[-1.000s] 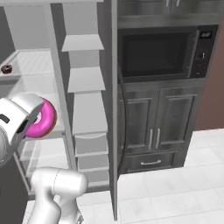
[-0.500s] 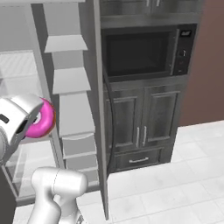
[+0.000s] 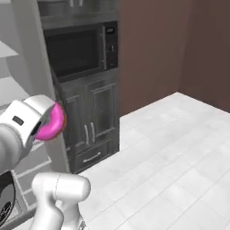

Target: Take the donut and cupcake from the fridge and place them on the empty tray on the dining counter.

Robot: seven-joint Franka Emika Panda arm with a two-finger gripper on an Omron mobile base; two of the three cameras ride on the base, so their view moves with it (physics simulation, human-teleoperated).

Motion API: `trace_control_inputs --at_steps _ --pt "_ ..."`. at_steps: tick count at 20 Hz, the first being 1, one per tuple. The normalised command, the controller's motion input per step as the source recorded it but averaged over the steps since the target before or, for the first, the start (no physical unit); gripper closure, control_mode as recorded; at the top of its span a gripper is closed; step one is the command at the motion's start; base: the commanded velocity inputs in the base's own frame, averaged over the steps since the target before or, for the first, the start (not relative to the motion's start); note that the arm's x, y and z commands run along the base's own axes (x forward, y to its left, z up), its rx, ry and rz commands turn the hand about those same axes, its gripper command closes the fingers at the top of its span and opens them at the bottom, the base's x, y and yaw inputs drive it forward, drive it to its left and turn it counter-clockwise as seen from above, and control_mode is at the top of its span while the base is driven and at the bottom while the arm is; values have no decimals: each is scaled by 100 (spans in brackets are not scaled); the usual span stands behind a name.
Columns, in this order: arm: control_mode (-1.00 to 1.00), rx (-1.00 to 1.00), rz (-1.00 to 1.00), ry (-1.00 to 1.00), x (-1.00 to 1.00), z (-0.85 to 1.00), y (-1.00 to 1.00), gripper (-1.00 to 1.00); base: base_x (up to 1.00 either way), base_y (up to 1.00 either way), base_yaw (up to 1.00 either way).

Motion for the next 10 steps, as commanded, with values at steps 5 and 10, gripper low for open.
trace_control_inputs --at_steps 5,10 --pt "100 0 0 0 0 0 0 100 4 9 -97" --pt "100 0 0 0 0 0 0 100 2 13 -97"
